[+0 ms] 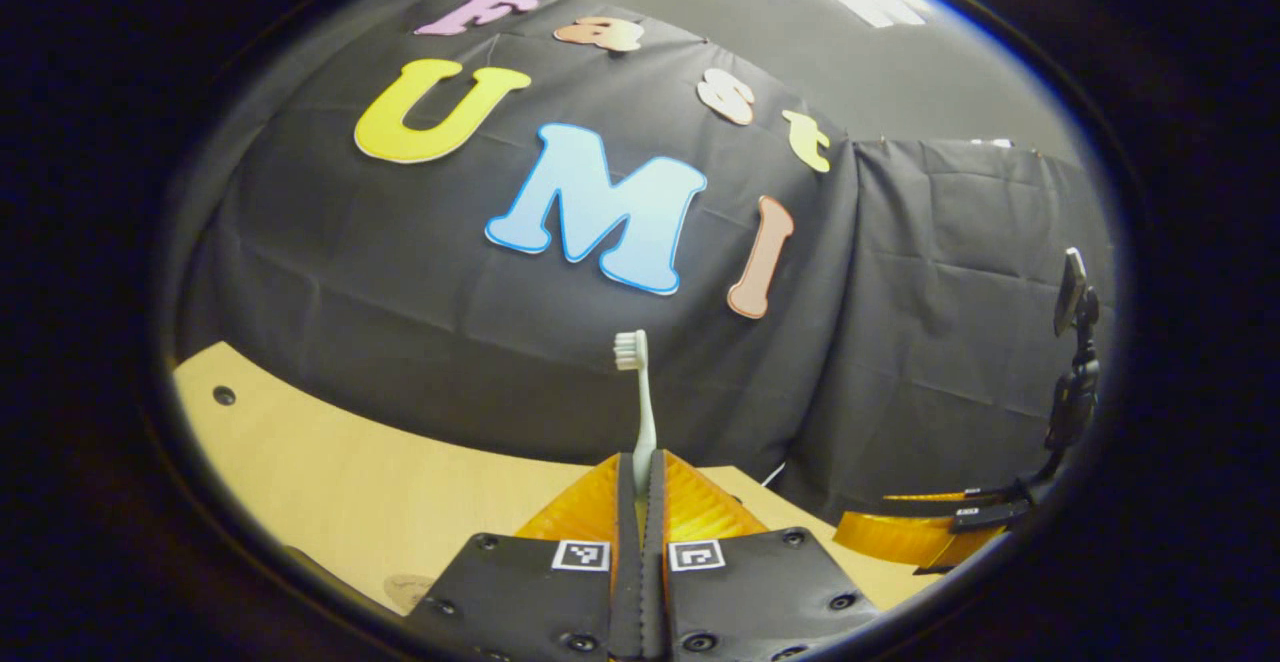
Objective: Put the toothbrush and toothpaste on the desktop into the cup, then pick up the cup and place it on the coaster on the desktop.
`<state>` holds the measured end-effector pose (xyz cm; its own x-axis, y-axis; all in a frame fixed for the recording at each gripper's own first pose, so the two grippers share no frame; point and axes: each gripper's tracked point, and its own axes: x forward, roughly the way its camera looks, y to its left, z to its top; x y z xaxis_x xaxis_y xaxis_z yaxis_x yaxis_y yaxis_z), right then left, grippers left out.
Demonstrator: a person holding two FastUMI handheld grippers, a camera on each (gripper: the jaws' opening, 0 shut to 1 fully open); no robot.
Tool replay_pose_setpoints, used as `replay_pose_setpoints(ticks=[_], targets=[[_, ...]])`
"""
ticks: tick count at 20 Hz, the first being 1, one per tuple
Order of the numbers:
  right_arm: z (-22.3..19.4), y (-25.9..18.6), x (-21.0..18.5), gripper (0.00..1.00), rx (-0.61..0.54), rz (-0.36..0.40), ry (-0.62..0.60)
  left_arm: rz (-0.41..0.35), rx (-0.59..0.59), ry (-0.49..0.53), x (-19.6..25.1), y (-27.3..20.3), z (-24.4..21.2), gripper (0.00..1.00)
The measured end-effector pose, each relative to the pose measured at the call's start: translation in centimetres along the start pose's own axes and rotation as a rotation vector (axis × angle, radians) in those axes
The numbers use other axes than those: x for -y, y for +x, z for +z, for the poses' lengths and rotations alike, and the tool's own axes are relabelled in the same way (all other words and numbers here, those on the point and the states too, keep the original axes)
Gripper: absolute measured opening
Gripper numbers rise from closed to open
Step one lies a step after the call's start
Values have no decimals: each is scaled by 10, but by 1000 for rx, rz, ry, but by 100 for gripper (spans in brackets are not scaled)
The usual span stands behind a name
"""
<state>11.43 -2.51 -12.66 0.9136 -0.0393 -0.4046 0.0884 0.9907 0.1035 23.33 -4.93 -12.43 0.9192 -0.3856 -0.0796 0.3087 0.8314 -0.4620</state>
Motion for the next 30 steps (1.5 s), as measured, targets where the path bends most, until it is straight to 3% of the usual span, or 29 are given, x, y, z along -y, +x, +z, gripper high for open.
replay_pose_setpoints(ticks=[5, 15, 19, 26, 30], targets=[[-27, -13, 16, 88, -67, -33, 20, -5, 41, -8, 5, 13, -15, 7], [-56, -25, 19, 88, -156, 0, 81, -38, 88, 236, 31, 22, -70, 7], [-57, -27, 22, 88, -164, 7, 85, -31, 64, 251, 28, 26, -86, 9], [-59, -25, 20, 88, -175, 28, 94, -29, 56, 286, 32, 24, -84, 14], [-59, -25, 18, 88, -176, 36, 97, -39, 26, 320, 37, 21, -87, 31]])
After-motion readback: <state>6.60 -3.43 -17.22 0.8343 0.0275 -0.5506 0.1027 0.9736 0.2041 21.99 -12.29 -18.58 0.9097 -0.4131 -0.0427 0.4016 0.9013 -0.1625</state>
